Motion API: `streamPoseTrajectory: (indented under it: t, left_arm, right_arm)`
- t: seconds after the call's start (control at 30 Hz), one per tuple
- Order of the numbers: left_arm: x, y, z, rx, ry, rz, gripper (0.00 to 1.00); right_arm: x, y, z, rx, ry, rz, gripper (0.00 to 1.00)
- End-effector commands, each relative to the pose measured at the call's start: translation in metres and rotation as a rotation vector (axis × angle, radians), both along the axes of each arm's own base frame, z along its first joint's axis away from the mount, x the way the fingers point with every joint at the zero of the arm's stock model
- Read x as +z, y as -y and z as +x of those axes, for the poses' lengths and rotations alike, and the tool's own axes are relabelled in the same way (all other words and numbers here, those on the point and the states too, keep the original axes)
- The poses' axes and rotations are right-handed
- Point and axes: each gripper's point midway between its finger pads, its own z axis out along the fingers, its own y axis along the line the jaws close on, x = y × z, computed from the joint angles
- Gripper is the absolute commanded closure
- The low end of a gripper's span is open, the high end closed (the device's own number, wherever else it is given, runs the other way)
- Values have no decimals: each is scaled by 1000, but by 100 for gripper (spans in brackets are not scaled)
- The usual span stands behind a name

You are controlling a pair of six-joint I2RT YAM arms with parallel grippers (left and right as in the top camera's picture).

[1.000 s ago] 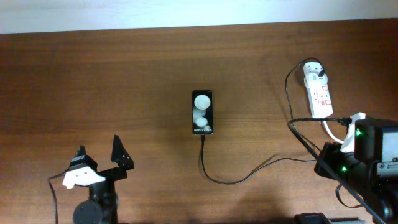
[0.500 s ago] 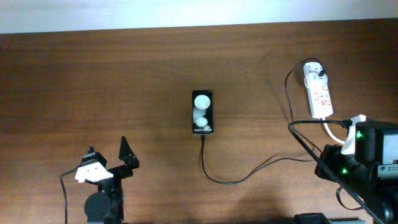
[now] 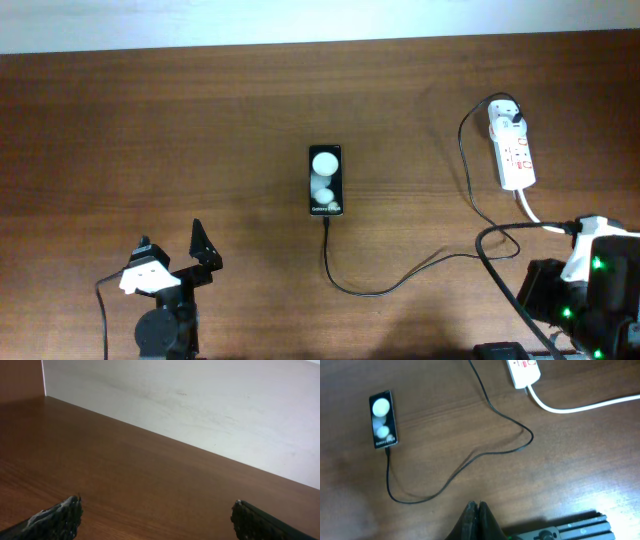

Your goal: Plug charger to phone and switch on socket

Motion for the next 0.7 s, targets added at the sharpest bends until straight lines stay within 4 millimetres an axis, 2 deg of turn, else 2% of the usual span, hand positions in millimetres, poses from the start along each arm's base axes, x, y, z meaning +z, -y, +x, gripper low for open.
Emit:
streamPoseTrajectory:
  t: [0.0, 0.03, 0.13, 0.3, 0.33, 0.37, 0.57, 0.67]
  left_arm:
    - [-2, -2, 0, 11, -2, 9, 1]
    - [-3, -4, 0, 19, -7, 28, 1]
    - [-6, 18, 2, -135, -64, 386, 1]
    - [-6, 20, 2, -143, -66, 401, 1]
    - [-6, 20, 2, -143, -66, 401, 1]
    - [-6, 20, 2, -143, -66, 401, 1]
    - [-6, 20, 2, -143, -66, 401, 1]
    - [-6, 20, 2, -143, -66, 401, 1]
  right_arm:
    - [1, 2, -5, 3, 13, -14, 96]
    - [1, 2, -5, 3, 18, -13, 96]
    - [1, 2, -5, 3, 18, -13, 96]
    - [6, 1, 1, 3, 50, -12, 96]
    - [8, 1, 3, 3, 59, -11, 81]
    - [8, 1, 3, 3, 62, -12, 1]
    - [8, 1, 3, 3, 62, -12, 1]
    - [7, -6, 5, 56, 53, -10, 1]
